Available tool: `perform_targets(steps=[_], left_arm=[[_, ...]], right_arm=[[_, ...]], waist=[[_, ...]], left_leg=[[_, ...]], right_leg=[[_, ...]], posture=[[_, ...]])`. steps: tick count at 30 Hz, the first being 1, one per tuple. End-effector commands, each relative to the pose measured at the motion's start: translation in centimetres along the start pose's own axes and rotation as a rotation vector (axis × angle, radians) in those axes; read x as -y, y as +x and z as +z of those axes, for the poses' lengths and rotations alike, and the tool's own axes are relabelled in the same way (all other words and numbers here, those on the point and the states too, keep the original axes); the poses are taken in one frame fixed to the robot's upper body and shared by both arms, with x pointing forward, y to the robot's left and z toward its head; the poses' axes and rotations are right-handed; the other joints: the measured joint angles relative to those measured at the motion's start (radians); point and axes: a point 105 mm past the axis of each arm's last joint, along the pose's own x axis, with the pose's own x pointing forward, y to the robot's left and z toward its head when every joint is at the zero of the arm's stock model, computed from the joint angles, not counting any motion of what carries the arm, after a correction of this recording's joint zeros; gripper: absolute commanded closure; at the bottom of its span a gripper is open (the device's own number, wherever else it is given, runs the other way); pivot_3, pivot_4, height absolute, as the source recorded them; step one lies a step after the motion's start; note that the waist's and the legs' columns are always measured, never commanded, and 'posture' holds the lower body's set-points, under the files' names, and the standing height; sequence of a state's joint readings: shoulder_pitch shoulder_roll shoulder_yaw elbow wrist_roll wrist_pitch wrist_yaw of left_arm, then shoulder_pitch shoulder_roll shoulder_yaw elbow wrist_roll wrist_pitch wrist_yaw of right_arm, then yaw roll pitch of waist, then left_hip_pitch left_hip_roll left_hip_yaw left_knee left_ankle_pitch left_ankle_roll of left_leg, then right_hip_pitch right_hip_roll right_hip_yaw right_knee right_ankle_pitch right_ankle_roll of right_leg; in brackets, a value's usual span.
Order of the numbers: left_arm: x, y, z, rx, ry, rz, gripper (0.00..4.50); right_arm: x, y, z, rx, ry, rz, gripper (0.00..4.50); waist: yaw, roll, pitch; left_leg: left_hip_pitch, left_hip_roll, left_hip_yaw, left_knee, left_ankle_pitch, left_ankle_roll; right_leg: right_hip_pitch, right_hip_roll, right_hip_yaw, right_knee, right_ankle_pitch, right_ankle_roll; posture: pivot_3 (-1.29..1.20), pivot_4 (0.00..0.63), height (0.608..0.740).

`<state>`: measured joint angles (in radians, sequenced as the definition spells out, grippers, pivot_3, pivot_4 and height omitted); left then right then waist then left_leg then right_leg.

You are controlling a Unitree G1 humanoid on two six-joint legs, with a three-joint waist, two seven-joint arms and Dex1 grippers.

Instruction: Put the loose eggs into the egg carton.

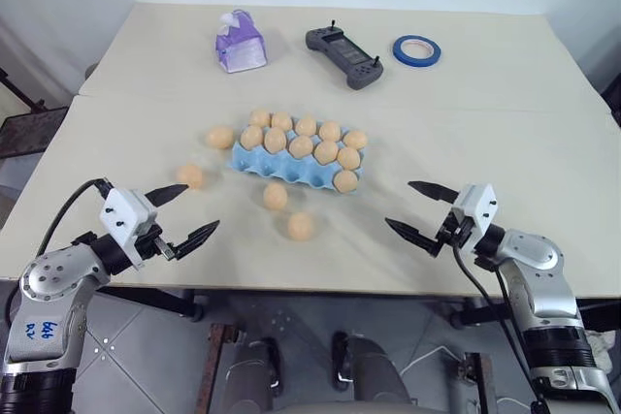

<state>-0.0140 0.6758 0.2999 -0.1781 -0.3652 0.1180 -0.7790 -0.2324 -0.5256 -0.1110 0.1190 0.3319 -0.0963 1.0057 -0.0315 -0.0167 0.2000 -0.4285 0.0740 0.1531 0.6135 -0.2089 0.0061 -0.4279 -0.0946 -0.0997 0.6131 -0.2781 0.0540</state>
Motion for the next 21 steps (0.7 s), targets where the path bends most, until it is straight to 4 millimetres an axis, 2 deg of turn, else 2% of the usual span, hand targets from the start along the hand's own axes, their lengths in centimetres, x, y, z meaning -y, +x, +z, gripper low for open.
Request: perform_targets(steps=[1, 2, 8, 11, 15, 21], left_arm=[[-0.4, 0.2, 0.4, 0.017, 0.02, 0.014, 0.03], [-0.5, 0.2, 0.5, 0.03, 0.004, 0.017, 0.03], [-0.4, -0.8, 0.4, 0.051, -0.006, 0.003, 0.03], [-0.2, -2.1, -0.4, 0.041, -0.009, -0.003, 0.03], [0.5, -3.5, -1.3, 0.021, -0.009, -0.013, 0.03], [2.7, -3.7, -0.6, 0.069, -0.026, -0.064, 0.03]], right_arm=[[0.0, -0.2, 1.2, 0.026, -0.004, 0.014, 0.0], [-0.2, -0.1, 1.4, 0.027, 0.008, 0.024, 0.0], [-4.2, 3.1, 4.3, 0.069, 0.072, 0.239, 0.0], [-6.5, 5.8, 4.9, 0.064, 0.077, 0.321, 0.0], [-8.4, 8.8, 4.2, -0.001, 0.082, 0.368, 0.0], [-10.3, 11.9, 2.5, -0.061, 0.08, 0.408, 0.0]], waist=[[0.003, 0.0, 0.0], [0.003, 0.0, 0.0], [0.0, 0.0, 0.0], [0.0, 0.0, 0.0], [-0.004, -0.001, 0.0], [0.002, -0.003, -0.002]], left_leg=[[0.0, 0.0, 0.0, 0.0, 0.0, 0.0], [0.0, 0.0, 0.0, 0.0, 0.0, 0.0], [0.0, 0.001, 0.0, -0.002, 0.0, 0.0], [0.0, 0.002, 0.001, -0.002, -0.001, -0.001], [0.001, 0.003, 0.001, -0.001, -0.001, -0.002], [-0.001, 0.003, 0.0, -0.001, -0.001, -0.002]], right_leg=[[0.0, 0.0, 0.0, 0.0, 0.0, 0.0], [0.0, 0.0, 0.0, 0.0, 0.0, 0.0], [-0.001, 0.0, 0.002, 0.0, -0.001, -0.002], [-0.002, 0.001, 0.001, 0.002, -0.002, -0.003], [-0.002, 0.001, 0.001, 0.004, -0.003, -0.004], [-0.002, 0.0, 0.007, 0.0, -0.003, -0.004]], posture=[[0.0, 0.15, 0.74], [0.0, 0.15, 0.74], [0.0, 0.15, 0.74], [0.0, 0.15, 0.74], [0.0, 0.15, 0.74], [0.0, 0.15, 0.74]])
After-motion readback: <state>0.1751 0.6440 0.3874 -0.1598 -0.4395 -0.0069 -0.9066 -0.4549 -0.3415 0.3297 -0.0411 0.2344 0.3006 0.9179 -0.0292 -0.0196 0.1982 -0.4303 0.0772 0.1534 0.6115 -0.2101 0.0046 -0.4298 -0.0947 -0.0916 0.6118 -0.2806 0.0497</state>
